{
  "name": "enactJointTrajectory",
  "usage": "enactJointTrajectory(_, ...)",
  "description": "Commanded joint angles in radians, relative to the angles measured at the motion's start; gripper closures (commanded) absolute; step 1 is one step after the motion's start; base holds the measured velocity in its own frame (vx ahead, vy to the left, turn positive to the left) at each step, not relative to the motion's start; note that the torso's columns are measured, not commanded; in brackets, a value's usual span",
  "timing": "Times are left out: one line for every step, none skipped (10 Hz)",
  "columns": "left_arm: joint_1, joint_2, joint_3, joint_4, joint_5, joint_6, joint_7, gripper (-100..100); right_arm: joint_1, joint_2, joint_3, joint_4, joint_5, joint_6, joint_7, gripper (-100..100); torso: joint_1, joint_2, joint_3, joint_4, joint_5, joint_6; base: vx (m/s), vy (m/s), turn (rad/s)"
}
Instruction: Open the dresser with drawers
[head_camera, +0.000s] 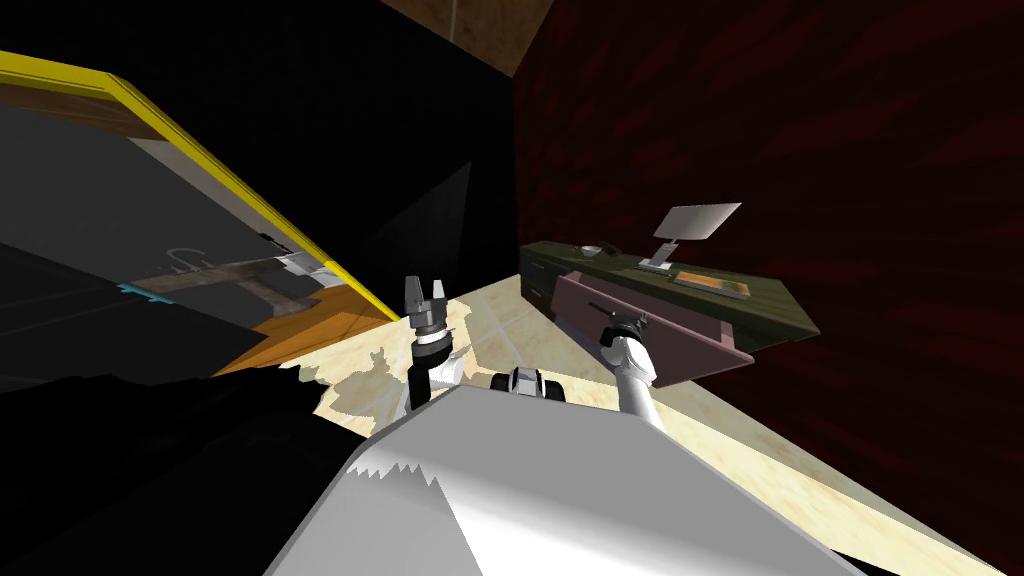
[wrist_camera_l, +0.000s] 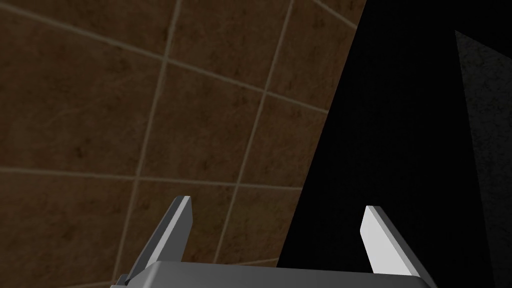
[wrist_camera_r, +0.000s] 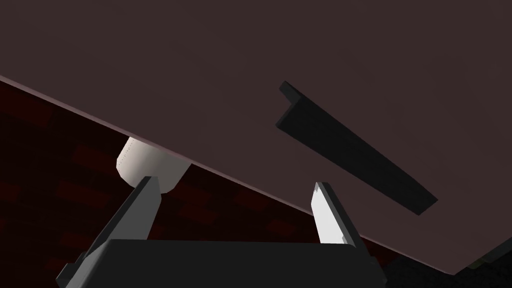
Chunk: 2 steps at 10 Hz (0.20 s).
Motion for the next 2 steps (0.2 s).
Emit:
enactJointTrajectory(0.000,0.000,0.000,0.000,0.000,0.000,0.000,0,0.000,0.000,0.000,0.000,0.000,0.000,0.000,0,0.000,0.000,0.000,0.000,0.000,0.000,0.000,0.000,0.000)
enactJointTrajectory(0.000,0.000,0.000,0.000,0.000,0.000,0.000,0,0.000,0.000,0.000,0.000,0.000,0.000,0.000,0,0.000,-0.001,0.000,0.000,0.000,0.000,0.000,0.000,0.000)
